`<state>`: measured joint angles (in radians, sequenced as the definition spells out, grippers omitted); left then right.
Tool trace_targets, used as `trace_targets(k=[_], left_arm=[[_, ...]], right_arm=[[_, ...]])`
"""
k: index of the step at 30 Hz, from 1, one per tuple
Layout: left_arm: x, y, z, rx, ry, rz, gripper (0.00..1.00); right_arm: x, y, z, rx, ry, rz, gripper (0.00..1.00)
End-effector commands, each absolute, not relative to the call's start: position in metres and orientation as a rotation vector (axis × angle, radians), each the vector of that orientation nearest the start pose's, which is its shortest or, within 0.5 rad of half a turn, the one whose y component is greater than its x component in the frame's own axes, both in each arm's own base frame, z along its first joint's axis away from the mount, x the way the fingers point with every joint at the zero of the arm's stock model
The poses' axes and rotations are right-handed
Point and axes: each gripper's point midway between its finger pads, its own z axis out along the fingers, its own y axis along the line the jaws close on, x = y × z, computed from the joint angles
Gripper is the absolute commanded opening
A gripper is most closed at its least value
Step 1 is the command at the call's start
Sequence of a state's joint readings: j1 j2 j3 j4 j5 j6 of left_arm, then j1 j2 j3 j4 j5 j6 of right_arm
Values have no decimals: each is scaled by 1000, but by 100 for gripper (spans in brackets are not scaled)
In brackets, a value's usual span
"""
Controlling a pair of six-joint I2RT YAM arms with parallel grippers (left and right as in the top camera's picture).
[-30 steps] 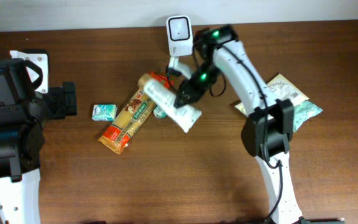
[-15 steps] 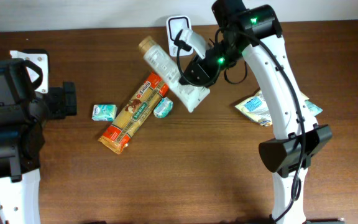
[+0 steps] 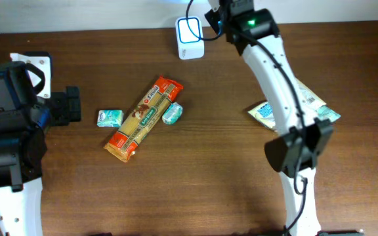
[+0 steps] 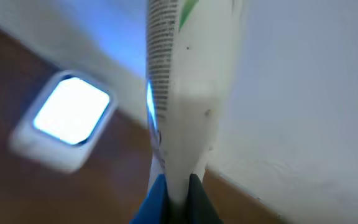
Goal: Scan the item barcode
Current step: 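Hold the white tube up to the white scanner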
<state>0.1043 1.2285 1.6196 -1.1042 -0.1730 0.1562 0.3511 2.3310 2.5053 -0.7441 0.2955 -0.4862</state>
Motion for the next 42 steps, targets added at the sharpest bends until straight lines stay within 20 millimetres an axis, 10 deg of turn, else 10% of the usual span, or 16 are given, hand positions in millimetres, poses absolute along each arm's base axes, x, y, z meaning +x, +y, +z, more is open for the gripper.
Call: trace_targets(k=[1,11,29,39,42], left_arm=[[313,64,355,-51,2282,329,99],[313,64,355,-51,2282,329,99],[313,64,355,-51,2282,329,99],[313,64,355,-51,2282,329,99],[313,64,355,-51,2282,329,99]], right_arm=[[638,160,265,-758,1934,-720,4],[649,199,160,-907,1989,-807,4],[637,204,154,-942,2016,-864,4],[615,201,235,-825,1984,-794,4],[578,226,274,-828,2022,-436,4]])
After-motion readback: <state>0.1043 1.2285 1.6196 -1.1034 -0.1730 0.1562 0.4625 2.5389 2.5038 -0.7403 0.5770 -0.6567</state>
